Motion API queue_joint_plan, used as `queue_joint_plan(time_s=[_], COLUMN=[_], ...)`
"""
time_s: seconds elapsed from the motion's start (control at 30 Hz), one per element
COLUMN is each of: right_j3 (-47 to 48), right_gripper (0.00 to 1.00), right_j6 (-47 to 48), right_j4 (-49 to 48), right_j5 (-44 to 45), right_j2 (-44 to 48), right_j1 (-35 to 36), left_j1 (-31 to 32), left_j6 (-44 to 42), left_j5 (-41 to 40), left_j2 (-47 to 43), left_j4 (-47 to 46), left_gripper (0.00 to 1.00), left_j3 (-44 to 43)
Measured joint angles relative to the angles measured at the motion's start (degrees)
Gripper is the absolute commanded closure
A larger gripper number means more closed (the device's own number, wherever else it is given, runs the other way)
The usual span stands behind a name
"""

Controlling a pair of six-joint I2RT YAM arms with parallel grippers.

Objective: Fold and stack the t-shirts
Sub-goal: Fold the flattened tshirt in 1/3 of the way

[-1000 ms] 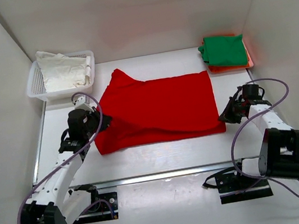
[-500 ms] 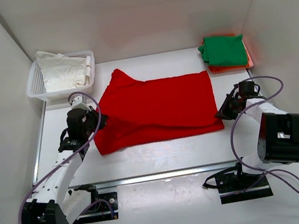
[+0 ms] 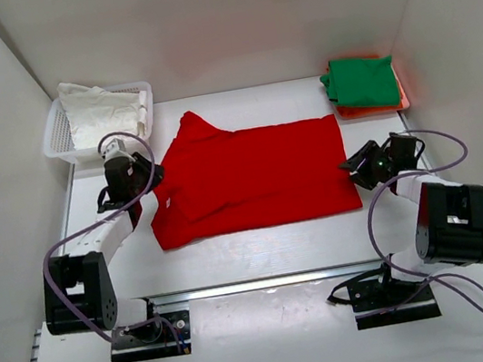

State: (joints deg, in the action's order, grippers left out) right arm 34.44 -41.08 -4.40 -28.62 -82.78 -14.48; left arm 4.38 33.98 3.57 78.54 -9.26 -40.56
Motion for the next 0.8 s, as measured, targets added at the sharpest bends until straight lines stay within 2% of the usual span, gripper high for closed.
queue_joint_plan(time_s=[0.2,0.23,0.4,0.6,0.8], right_j3=[0.0,0.1,2.5,6.6,6.3], right_gripper=[0.46,0.49,0.49,0.49,0.49], right_j6=[-2.7,-2.3,3.4,10.7,13.7], right_j4=[-2.0,-1.9,3.1,7.7,11.4], right_j5=[4.3,5.3,8.2,9.9,9.9], right_j2=[3.5,4.3,6.2,2.9,-0.6], right_j1=[-0.6,-0.7,0.4,11.4,21.5], left_j1=[-2.3,-2.4,-0.8,4.7,6.8], left_j6=[1.2,0.7,-3.2,-5.3,-8.6], left_j5=[-0.3,-0.3,0.2,1.6,-0.7], left_j2=[-0.4,-1.3,-7.6,-15.7,-14.1], left_j4=[-1.2,-0.5,6.9,14.2,25.4], left_gripper=[0.53,0.53,0.54,0.51,0.47], left_j3=[-1.9,-2.2,-2.4,5.8,9.9])
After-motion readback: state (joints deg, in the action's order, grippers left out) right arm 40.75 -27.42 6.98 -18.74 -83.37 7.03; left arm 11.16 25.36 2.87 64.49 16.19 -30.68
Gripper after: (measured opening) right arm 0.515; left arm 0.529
